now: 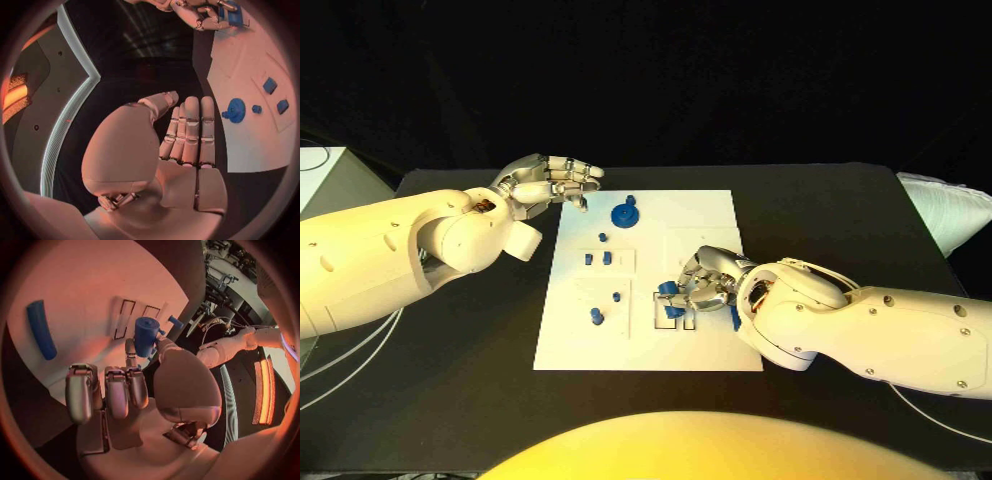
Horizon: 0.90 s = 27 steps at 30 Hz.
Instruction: Assemble the parts on the task board
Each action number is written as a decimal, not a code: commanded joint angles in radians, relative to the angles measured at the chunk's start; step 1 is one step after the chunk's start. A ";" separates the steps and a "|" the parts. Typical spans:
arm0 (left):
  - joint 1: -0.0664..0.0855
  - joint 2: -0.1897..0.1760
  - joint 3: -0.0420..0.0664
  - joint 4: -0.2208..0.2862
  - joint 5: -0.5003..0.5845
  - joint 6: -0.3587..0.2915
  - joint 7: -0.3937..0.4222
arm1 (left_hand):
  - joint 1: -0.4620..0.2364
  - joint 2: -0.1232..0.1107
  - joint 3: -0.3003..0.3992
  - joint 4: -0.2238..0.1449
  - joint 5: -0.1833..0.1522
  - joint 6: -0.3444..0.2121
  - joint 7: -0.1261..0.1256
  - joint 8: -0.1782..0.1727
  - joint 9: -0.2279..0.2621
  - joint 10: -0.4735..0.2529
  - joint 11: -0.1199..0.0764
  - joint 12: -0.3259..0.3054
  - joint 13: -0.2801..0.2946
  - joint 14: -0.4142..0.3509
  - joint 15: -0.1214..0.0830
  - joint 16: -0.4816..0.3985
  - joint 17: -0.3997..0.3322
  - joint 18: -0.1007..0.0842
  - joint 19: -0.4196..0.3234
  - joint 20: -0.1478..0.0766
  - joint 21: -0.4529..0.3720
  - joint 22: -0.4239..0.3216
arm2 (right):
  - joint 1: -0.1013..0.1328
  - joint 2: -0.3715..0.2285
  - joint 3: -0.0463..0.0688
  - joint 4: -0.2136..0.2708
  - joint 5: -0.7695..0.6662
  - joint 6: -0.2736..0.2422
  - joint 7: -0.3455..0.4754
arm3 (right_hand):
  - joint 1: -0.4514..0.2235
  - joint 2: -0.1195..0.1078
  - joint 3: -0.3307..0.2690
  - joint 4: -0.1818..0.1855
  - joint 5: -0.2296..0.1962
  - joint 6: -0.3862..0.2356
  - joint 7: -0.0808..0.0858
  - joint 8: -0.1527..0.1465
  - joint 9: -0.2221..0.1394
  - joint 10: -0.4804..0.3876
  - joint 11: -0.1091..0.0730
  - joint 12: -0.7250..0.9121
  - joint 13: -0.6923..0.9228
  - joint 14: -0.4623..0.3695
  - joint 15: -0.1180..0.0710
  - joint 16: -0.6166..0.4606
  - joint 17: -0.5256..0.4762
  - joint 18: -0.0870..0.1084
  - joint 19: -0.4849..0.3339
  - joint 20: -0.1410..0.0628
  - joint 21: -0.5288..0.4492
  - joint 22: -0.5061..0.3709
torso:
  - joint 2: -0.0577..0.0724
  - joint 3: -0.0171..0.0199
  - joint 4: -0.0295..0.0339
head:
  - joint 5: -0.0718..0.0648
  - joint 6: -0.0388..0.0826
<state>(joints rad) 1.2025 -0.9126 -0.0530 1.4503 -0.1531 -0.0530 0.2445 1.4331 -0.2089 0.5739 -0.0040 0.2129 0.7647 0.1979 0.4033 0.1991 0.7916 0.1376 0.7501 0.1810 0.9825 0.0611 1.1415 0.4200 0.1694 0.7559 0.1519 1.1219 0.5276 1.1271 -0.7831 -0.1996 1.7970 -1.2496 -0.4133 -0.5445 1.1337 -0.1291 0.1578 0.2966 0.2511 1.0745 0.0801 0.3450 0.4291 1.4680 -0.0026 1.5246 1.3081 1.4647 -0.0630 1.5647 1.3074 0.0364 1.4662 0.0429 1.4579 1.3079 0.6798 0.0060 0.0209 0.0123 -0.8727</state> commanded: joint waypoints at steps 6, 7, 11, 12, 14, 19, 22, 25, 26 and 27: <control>0.000 -0.002 0.001 0.004 -0.002 0.022 -0.002 | -0.006 0.007 -0.007 0.001 0.003 -0.003 0.006 0.004 -0.001 -0.005 0.000 0.006 -0.001 -0.003 0.003 0.007 -0.002 0.016 0.000 0.009 -0.006 -0.002 | -0.004 -0.002 -0.002 0.008 -0.057 0.089 -0.023 | -0.015 -0.001 -0.004 -0.003 -0.013 0.017 -0.018 0.008 0.002 0.080 -0.008 0.003 0.233 0.106 -0.009 0.006 0.263 -0.018 0.084 -0.008 0.014 0.238 | 0.000 0.0003 -0.0002 | 0.002 0.000; 0.000 -0.002 0.001 0.004 -0.003 0.022 -0.003 | -0.006 0.007 -0.007 0.001 0.003 -0.003 0.006 0.004 -0.001 -0.005 0.000 0.006 -0.001 -0.003 0.003 0.007 -0.002 0.016 0.000 0.009 -0.006 -0.002 | -0.004 -0.002 -0.002 0.010 -0.058 0.092 -0.023 | -0.017 -0.001 -0.005 -0.003 -0.014 0.018 -0.018 0.009 0.002 0.080 -0.008 0.003 0.233 0.106 -0.009 0.006 0.263 -0.018 0.084 -0.008 0.014 0.238 | 0.000 0.0004 -0.0003 | 0.002 0.000; 0.000 -0.003 0.001 0.004 -0.003 0.023 -0.004 | -0.007 0.008 -0.007 0.002 0.003 -0.003 0.006 0.005 -0.001 -0.006 0.000 0.007 -0.002 -0.004 0.003 0.007 -0.002 0.015 0.000 0.009 -0.007 -0.002 | -0.005 -0.003 -0.002 0.016 -0.057 0.095 -0.022 | -0.023 0.001 -0.006 -0.003 -0.016 0.022 -0.020 0.014 0.004 0.081 -0.009 0.005 0.235 0.106 -0.010 0.006 0.263 -0.018 0.084 -0.009 0.017 0.239 | 0.000 0.0003 -0.0002 | 0.003 0.000; 0.000 -0.003 0.001 0.004 -0.003 0.024 -0.004 | -0.007 0.008 -0.007 0.002 0.003 -0.003 0.006 0.005 -0.001 -0.006 0.000 0.007 -0.002 -0.004 0.003 0.007 -0.002 0.015 0.000 0.009 -0.007 -0.002 | -0.006 -0.003 -0.002 0.017 -0.056 0.094 -0.021 | -0.025 0.002 -0.006 -0.003 -0.016 0.023 -0.021 0.015 0.005 0.082 -0.010 0.007 0.236 0.106 -0.010 0.006 0.263 -0.019 0.085 -0.009 0.020 0.239 | 0.000 0.0004 -0.0001 | 0.003 0.000; 0.000 -0.003 0.001 0.004 -0.003 0.025 -0.005 | -0.007 0.008 -0.007 0.002 0.003 -0.003 0.006 0.005 -0.001 -0.006 0.000 0.007 -0.002 -0.004 0.003 0.007 -0.002 0.015 0.000 0.009 -0.007 -0.002 | -0.006 -0.003 -0.002 0.020 -0.055 0.090 -0.021 | -0.025 0.003 -0.006 -0.003 -0.016 0.023 -0.021 0.016 0.005 0.082 -0.010 0.007 0.236 0.106 -0.010 0.006 0.263 -0.019 0.085 -0.009 0.020 0.240 | 0.000 0.0005 0.0005 | 0.003 0.000; 0.000 -0.003 0.000 0.004 -0.004 0.025 -0.006 | -0.007 0.008 -0.007 0.002 0.003 -0.003 0.006 0.005 -0.001 -0.006 0.000 0.007 -0.002 -0.004 0.003 0.007 -0.002 0.015 0.000 0.009 -0.007 -0.002 | -0.007 -0.003 -0.002 0.026 -0.054 0.079 -0.019 | -0.027 0.008 -0.003 -0.004 -0.015 0.024 -0.022 0.019 0.006 0.084 -0.011 0.009 0.238 0.106 -0.011 0.006 0.263 -0.019 0.086 -0.010 0.024 0.241 | 0.001 0.0004 0.0009 | 0.005 0.000; 0.000 -0.004 0.000 0.004 -0.004 0.025 -0.006 | -0.008 0.008 -0.007 0.003 0.003 -0.004 0.006 0.006 -0.001 -0.006 0.001 0.007 -0.002 -0.004 0.003 0.007 -0.002 0.015 0.000 0.009 -0.007 -0.002 | -0.007 -0.004 -0.002 0.029 -0.055 0.069 -0.018 | -0.028 0.012 -0.001 -0.004 -0.014 0.024 -0.023 0.021 0.006 0.085 -0.012 0.011 0.239 0.106 -0.012 0.006 0.263 -0.020 0.086 -0.010 0.026 0.241 | 0.000 0.0000 0.0011 | 0.004 0.000; 0.000 -0.004 0.000 0.005 -0.004 0.026 -0.007 | -0.008 0.008 -0.007 0.003 0.003 -0.004 0.006 0.006 -0.001 -0.006 0.001 0.007 -0.002 -0.004 0.003 0.007 -0.002 0.015 0.000 0.009 -0.007 -0.002 | -0.008 -0.005 -0.002 0.033 -0.058 0.058 -0.017 | -0.028 0.016 0.001 -0.004 -0.012 0.024 -0.024 0.022 0.006 0.086 -0.012 0.014 0.241 0.106 -0.013 0.006 0.263 -0.020 0.087 -0.011 0.029 0.242 | 0.001 -0.0007 0.0014 | 0.006 0.000; 0.000 -0.004 0.000 0.005 -0.004 0.026 -0.007 | -0.008 0.008 -0.007 0.003 0.003 -0.004 0.006 0.006 -0.001 -0.006 0.001 0.007 -0.002 -0.004 0.003 0.007 -0.002 0.015 0.000 0.009 -0.007 -0.002 | -0.008 -0.006 -0.002 0.034 -0.058 0.055 -0.017 | -0.028 0.016 0.001 -0.004 -0.012 0.024 -0.024 0.022 0.006 0.086 -0.012 0.014 0.241 0.106 -0.013 0.006 0.263 -0.020 0.087 -0.011 0.029 0.242 | 0.001 -0.0006 0.0015 | 0.006 0.000; 0.000 -0.005 0.000 0.005 -0.004 0.026 -0.007 | -0.008 0.008 -0.007 0.003 0.003 -0.004 0.006 0.006 -0.001 -0.006 0.001 0.007 -0.002 -0.004 0.003 0.007 -0.002 0.015 0.000 0.009 -0.007 -0.002 | -0.008 -0.007 -0.002 0.036 -0.059 0.052 -0.017 | -0.028 0.020 0.005 -0.004 -0.010 0.024 -0.024 0.024 0.007 0.087 -0.013 0.016 0.242 0.106 -0.013 0.006 0.263 -0.021 0.088 -0.011 0.034 0.243 | 0.001 -0.0004 0.0015 | 0.006 0.000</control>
<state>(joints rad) 1.2025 -0.9176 -0.0532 1.4522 -0.1544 -0.0452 0.2345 1.4290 -0.2049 0.5711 -0.0013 0.2129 0.7647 0.1979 0.4032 0.1992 0.7917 0.1376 0.7501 0.1803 0.9825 0.0611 1.1455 0.4192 0.1694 0.7559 0.1519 1.1181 0.5266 1.1228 -0.7905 -0.1994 1.8269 -1.2989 -0.3711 -0.5623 1.1116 -0.1170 0.1548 0.2935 0.2394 1.0920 0.0658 0.3639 0.4348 1.4681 -0.0097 1.5355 1.3078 1.4647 -0.0701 1.5647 1.3074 0.0221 1.4662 0.0357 1.4889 1.3075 0.6802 0.0059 0.0221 0.0177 -0.8727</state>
